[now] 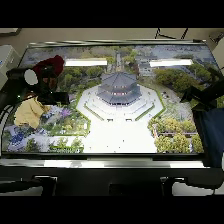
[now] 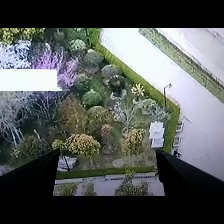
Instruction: Fold the clothes and pants, and hang the long-sleeved shirts on hangers.
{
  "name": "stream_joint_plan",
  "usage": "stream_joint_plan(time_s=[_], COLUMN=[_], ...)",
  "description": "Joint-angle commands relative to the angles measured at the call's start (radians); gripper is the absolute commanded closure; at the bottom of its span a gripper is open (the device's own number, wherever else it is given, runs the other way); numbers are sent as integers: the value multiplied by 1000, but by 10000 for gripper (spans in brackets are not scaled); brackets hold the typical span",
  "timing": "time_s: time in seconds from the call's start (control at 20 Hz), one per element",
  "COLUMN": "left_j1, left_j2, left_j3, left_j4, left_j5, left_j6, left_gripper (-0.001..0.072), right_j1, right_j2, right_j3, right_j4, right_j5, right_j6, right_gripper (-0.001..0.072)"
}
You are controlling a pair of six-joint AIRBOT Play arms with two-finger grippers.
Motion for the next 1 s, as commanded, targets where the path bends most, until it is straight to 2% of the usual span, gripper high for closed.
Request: stream_joint_plan(time_s=[0.0, 0.7, 0.95], left_j1=[-1, -1, -2], left_j2=[-1, -1, -14], left_j3=[0, 0, -1], left_j4=[0, 0, -8], left_j5=[0, 1, 138], left_j6=[0, 0, -23], left_gripper=[-1, -2, -1], right_j1=[1, 1, 1], right_j2=[-1, -1, -1], right_j3=[0, 0, 0], right_j4=[0, 0, 11], right_j5=[0, 0, -136], right_j6=[0, 0, 0], right_gripper=[23, 23, 24])
